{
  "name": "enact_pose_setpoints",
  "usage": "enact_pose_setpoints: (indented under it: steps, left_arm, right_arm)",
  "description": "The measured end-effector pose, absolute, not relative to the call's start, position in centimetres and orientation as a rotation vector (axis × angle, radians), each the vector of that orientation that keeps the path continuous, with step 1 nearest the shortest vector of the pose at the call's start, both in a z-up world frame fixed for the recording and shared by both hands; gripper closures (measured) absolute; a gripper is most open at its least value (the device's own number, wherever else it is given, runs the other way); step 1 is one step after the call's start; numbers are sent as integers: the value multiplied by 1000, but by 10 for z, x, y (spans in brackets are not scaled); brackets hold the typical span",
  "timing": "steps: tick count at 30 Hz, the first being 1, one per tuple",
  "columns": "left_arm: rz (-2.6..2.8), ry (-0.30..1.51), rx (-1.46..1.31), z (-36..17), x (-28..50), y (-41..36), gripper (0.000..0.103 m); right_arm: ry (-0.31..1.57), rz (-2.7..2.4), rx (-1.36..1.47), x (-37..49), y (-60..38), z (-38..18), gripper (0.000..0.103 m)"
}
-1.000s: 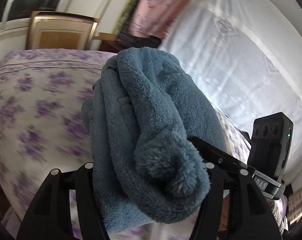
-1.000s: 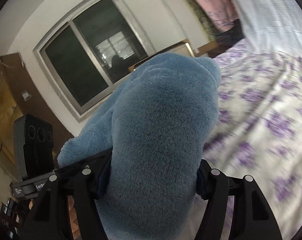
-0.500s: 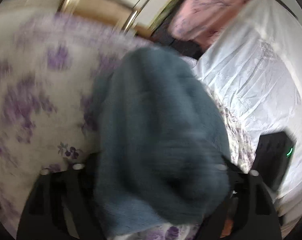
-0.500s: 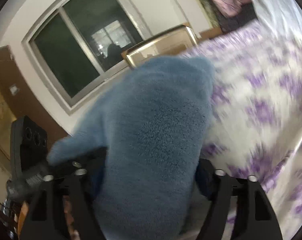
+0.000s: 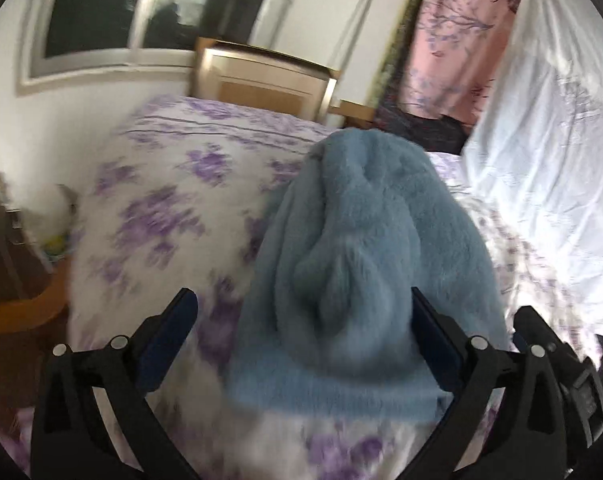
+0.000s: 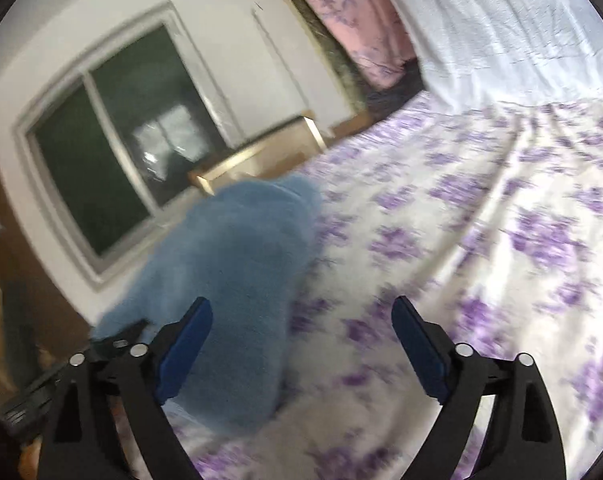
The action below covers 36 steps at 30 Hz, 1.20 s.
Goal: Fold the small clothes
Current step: 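Lower the jacket bundle onto the bed and open the right tool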
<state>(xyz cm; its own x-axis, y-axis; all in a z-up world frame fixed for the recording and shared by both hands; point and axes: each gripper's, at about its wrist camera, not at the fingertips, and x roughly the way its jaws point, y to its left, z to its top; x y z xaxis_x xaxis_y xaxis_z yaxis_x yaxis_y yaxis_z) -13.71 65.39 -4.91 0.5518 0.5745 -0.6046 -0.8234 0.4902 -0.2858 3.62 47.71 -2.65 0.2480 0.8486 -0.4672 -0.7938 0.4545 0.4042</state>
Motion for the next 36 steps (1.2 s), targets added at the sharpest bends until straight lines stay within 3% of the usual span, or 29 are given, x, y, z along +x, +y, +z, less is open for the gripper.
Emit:
enact_pose_setpoints:
  steps: [3, 7, 18, 29, 36]
  left_arm:
    - [1030, 516, -529, -45, -135, 633, 4]
    - [1149, 607, -356, -44, -114, 611, 4]
    - [1217, 574, -335, -37, -133, 566, 5]
    - [1288, 431, -564, -31, -191, 529, 5]
    - [1288, 402, -392, -8, -162, 487, 4]
  right_arm:
    - [803, 1049, -38, 34, 490, -39, 4]
    - [762, 1019, -58, 28, 485, -34, 4]
    - [582, 1091, -52, -11, 442, -10, 3]
    - [542, 1092, -20, -16, 396, -4, 3]
    - [349, 1042, -49, -34, 369, 18, 4]
